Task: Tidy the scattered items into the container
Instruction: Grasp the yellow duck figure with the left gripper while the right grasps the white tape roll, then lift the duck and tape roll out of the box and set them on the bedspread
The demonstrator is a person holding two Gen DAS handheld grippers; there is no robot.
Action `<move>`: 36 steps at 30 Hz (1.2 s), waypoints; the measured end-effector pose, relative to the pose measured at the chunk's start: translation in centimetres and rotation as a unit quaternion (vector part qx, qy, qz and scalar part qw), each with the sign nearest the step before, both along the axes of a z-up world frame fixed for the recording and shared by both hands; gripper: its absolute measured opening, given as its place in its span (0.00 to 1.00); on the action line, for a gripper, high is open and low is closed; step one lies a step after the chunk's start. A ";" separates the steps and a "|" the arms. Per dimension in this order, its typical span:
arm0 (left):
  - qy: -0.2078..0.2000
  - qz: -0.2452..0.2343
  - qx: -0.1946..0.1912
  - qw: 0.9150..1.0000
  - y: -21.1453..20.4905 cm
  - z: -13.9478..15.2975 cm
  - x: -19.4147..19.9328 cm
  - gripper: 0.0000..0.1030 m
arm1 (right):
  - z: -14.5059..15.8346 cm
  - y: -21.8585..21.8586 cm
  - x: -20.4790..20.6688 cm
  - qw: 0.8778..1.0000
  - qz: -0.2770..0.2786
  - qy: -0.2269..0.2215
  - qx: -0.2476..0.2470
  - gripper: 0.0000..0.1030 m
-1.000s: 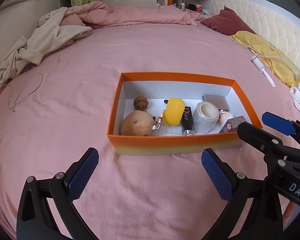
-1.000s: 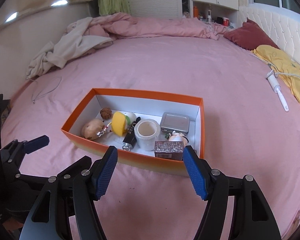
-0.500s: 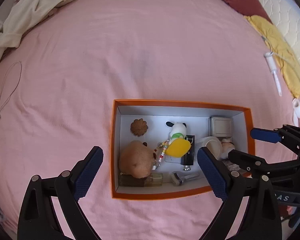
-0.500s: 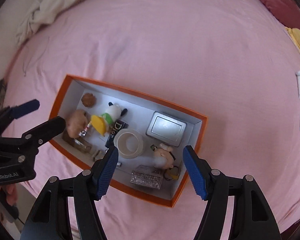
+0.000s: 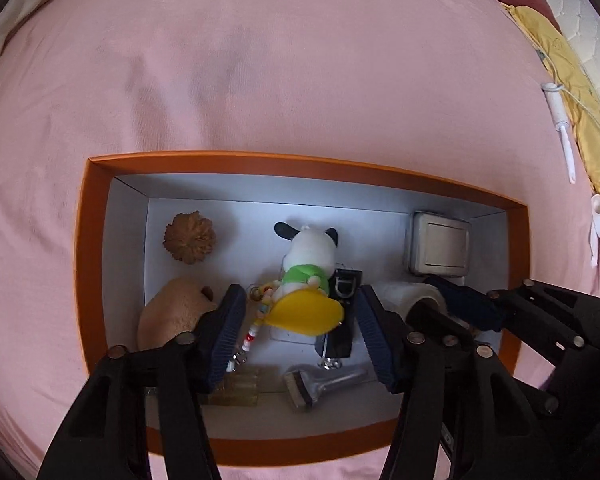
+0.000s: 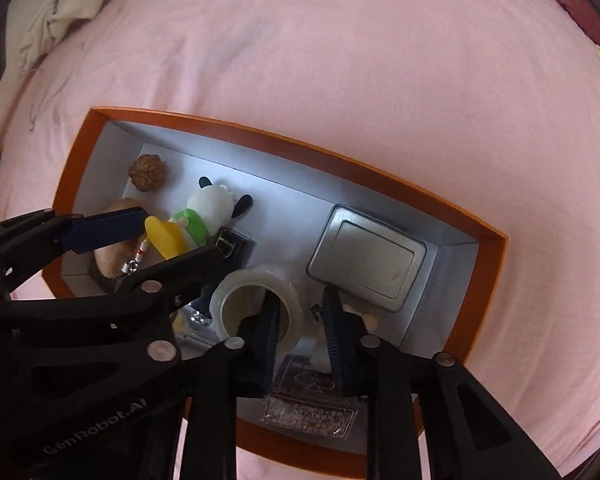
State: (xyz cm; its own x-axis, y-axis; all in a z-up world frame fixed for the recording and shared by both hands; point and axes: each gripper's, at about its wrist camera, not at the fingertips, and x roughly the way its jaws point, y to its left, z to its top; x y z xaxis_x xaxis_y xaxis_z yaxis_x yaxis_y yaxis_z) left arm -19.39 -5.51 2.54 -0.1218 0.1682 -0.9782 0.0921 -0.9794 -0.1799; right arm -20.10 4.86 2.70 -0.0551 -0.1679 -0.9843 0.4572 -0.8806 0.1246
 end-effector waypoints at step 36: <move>0.043 -0.109 -0.067 0.991 5.1 7.3 14.5 0.29 | 5.8 12.1 13.4 0.983 -0.115 0.026 -0.143 0.11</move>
